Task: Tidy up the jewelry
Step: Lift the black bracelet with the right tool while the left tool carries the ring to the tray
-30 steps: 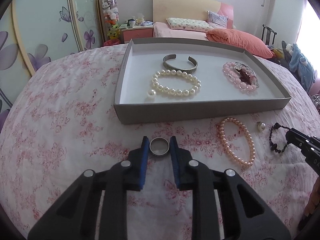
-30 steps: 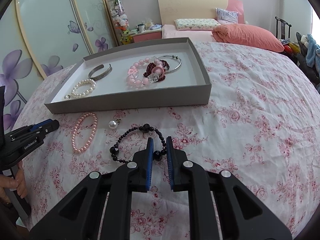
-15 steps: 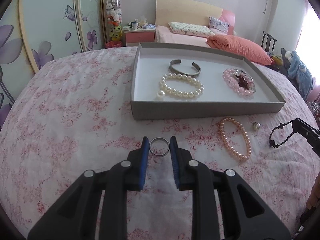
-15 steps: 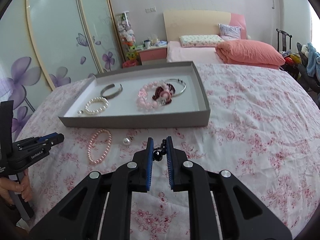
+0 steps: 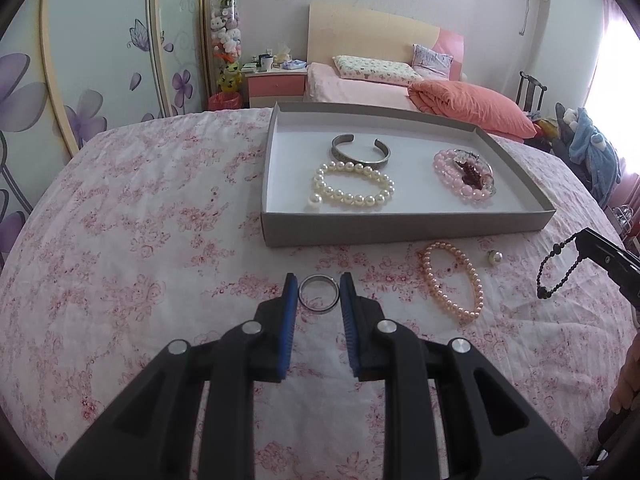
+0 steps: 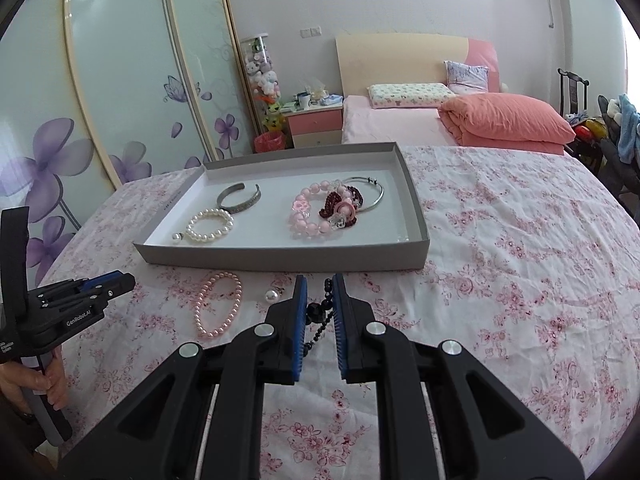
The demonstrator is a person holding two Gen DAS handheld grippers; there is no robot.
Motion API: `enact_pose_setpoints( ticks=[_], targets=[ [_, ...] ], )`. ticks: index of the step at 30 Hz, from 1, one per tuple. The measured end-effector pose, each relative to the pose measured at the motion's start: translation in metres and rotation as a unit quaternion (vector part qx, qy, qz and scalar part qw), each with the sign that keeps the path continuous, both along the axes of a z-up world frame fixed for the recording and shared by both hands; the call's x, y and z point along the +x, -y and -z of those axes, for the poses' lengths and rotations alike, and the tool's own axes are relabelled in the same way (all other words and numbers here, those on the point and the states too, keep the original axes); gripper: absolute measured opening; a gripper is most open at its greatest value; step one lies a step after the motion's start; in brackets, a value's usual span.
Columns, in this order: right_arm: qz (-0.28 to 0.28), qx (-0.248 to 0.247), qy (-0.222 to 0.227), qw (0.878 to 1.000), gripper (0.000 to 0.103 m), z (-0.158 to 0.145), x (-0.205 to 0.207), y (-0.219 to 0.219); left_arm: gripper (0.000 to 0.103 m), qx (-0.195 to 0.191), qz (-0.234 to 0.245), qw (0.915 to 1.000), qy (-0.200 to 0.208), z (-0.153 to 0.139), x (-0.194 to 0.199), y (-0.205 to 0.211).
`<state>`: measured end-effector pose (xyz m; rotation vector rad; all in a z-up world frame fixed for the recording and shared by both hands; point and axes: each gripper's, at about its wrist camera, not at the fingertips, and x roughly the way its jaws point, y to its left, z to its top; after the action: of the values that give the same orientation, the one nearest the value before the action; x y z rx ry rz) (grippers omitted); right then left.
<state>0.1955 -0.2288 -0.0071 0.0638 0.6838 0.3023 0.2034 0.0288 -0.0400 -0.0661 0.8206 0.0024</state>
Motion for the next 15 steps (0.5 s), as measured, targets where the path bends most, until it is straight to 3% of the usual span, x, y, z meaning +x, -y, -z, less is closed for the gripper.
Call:
enact_pose_setpoints(
  ticks=[15],
  targets=[
    [-0.007, 0.020, 0.070, 0.997, 0.014, -0.032, -0.016, -0.001, 0.022, 0.002, 0.000, 0.9962, 0.087, -0.043, -0.025, 0.014]
  ],
)
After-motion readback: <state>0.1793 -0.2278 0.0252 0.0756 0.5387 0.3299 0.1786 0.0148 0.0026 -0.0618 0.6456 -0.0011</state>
